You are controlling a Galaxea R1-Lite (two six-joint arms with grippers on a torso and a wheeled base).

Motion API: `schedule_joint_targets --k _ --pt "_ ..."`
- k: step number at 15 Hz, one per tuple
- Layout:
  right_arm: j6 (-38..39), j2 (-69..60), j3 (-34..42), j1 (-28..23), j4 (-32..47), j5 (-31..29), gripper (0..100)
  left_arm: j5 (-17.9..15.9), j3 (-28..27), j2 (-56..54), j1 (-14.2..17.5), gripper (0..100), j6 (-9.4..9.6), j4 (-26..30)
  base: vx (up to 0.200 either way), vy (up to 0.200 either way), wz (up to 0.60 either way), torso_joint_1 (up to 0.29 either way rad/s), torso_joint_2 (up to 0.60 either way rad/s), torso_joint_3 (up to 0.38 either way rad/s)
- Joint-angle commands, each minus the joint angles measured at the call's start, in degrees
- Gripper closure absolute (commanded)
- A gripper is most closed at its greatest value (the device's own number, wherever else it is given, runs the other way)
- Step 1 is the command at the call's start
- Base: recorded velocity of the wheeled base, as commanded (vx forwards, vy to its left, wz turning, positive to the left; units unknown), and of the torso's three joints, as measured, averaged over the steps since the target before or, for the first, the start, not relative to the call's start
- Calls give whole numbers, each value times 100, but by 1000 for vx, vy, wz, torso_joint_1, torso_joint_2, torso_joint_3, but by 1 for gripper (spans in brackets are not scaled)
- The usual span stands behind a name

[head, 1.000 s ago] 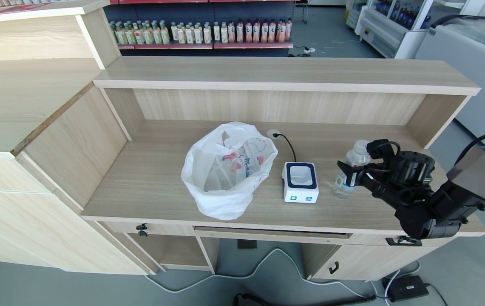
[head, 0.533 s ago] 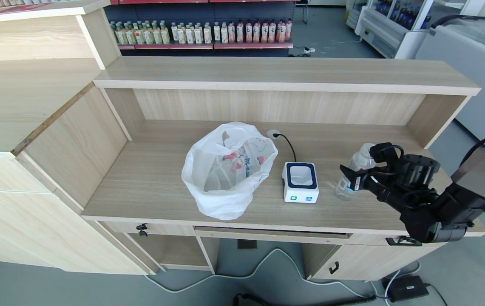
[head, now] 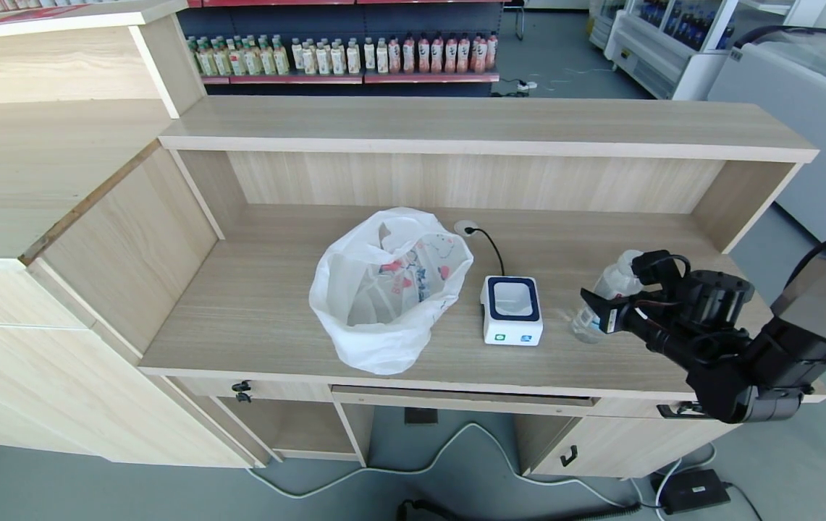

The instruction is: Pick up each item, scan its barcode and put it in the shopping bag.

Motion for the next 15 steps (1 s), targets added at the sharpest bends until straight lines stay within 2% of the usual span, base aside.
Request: schedule_joint_targets --k 1,6,8,10,12,14,15 --pt "273 -314 41 -2 46 8 100 1 1 -2 0 0 -1 -1 0 0 0 0 0 0" --pt "1477 -1360 111 -257 987 175 100 1 1 -2 0 0 -1 -1 0 0 0 0 0 0" --pt "2250 -2160 111 -344 1584 1001 100 1 1 -2 0 0 -1 -10 0 0 0 0 0 0" --pt "2769 -3056 313 -424 2103 2293 100 1 1 -2 0 0 -1 -1 0 0 0 0 0 0" --pt "3446 -4049 920 -424 2112 3866 100 1 1 -2 0 0 -1 -1 0 0 0 0 0 0" --pt "3718 -4805 1368 -195 2112 4877 100 1 1 -2 0 0 -1 -1 0 0 0 0 0 0" --pt "3964 -5087 1456 -19 2147 5175 100 1 1 -2 0 0 -1 -1 0 0 0 0 0 0"
